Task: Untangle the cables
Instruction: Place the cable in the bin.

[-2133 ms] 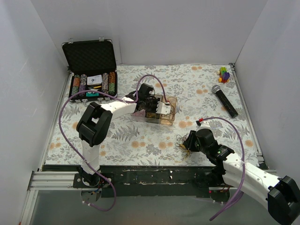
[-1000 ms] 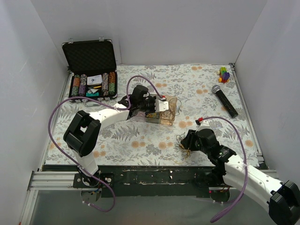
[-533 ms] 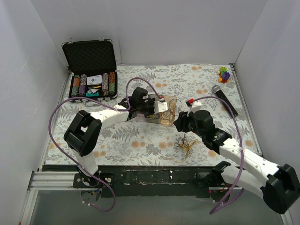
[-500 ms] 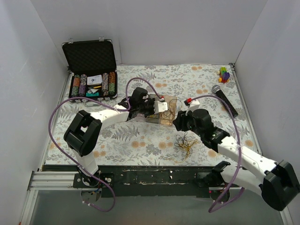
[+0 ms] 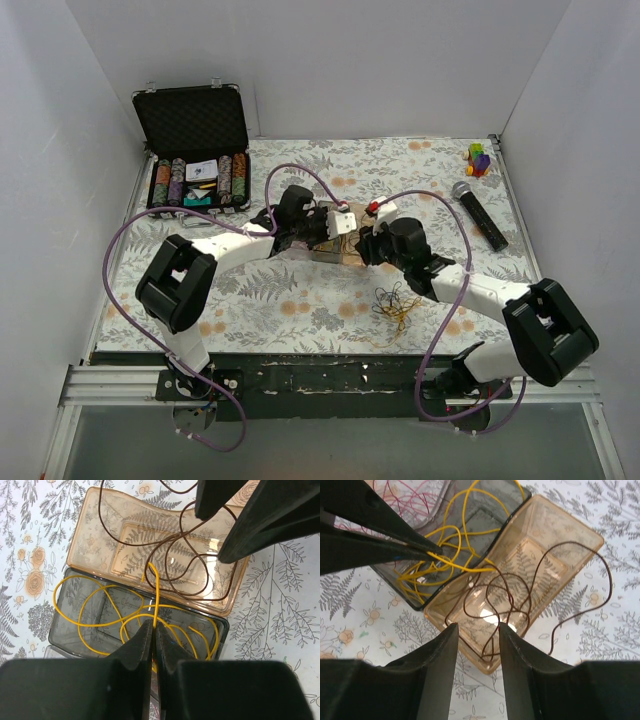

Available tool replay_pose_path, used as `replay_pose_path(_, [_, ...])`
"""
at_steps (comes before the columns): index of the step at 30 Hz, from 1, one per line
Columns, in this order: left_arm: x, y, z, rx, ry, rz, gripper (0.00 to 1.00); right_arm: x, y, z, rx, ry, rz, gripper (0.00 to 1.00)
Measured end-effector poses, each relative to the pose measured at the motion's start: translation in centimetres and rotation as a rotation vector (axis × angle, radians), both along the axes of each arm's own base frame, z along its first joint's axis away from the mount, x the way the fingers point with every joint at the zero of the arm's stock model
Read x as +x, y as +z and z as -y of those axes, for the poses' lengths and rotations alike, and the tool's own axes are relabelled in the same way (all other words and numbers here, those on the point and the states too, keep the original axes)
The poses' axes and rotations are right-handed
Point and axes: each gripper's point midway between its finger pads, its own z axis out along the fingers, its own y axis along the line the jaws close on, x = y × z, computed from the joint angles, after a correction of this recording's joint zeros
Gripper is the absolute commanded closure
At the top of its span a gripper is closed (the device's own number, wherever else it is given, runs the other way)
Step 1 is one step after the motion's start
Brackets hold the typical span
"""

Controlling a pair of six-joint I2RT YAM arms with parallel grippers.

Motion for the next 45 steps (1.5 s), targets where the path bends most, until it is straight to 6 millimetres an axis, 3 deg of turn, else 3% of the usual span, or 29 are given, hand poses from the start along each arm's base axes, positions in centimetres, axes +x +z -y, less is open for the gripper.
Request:
replay_pose_path(7, [0.5,0.6,-0.1,-0.028,0.027,-0.003,1.00,2.8,0.8,-1.5,0.004,0.016,0.080,0.51])
replay_pose_path(15, [1.0,1.2,-0.2,-0.054,0.049,-0.001,1.00,4.6,-0.6,-1.2,-0.016,0.012,0.077,0.53])
replay_pose_path(24, [1.7,2.0,-0.2,-0.097,0.118,-0.016,1.00,5.2,-2.3,-1.6,-0.011,0.047,0.037,0.73])
replay_pose_path(29, [2.1,3.6,0.0,-0.148,0.155,-0.011,1.00,5.3,-2.8,-1.8,-0.004,0.058,0.023,0.99])
replay_pose_path(39, [3.2,7.8,-0.7,-0.288,0.282,0.024,1.00,5.2,-3.9,-2.0,0.010,0.047,-0.015,0.99])
replay_pose_path(45, [3.5,8.7,-1.6,-0.333,0.333,0.021,1.00,5.5,-4.2,-1.9,0.020,0.035,-0.025,0.99])
